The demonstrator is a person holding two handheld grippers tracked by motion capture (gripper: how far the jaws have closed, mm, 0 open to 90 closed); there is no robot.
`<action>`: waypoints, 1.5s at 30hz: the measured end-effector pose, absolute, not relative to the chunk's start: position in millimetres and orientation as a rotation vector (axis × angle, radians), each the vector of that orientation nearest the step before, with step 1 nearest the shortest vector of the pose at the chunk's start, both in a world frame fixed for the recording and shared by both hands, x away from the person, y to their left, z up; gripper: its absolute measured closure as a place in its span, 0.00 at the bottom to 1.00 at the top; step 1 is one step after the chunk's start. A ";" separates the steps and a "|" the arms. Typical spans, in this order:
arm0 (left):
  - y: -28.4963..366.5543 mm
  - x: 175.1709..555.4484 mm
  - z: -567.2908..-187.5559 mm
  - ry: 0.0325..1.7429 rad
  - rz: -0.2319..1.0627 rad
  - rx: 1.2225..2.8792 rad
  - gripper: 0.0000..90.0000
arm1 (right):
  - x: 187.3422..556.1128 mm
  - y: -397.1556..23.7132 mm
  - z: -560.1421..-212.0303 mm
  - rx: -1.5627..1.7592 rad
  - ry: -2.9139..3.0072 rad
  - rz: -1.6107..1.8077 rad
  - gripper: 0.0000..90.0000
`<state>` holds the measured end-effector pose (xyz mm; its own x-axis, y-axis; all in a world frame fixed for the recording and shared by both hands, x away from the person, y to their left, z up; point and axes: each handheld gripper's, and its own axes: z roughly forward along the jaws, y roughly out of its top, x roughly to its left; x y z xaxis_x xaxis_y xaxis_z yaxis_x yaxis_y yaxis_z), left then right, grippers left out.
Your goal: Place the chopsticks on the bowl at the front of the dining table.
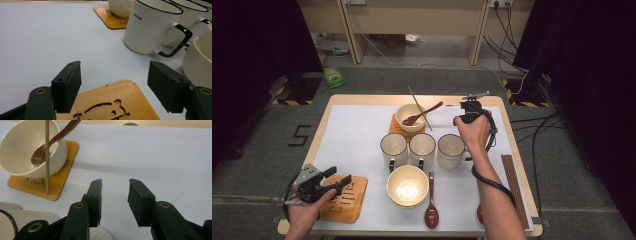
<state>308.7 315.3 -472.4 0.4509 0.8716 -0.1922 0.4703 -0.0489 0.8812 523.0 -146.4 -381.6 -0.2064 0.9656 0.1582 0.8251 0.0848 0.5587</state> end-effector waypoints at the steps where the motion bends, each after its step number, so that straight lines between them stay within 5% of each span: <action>1: 315.3 308.7 -472.4 1.171 0.494 1.687 0.29 | 522.4 -148.0 -381.9 1.801 2.108 0.804 0.70; 45: 312.2 308.7 -474.3 1.175 0.489 1.696 0.29 | 494.8 -222.4 -403.0 1.947 2.015 0.724 0.69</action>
<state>308.7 312.2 -474.3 0.4515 0.8714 -0.1918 0.4782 -0.0549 0.8766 494.8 -222.4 -403.0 -0.0784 0.9838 0.1610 0.8612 -0.0145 0.5080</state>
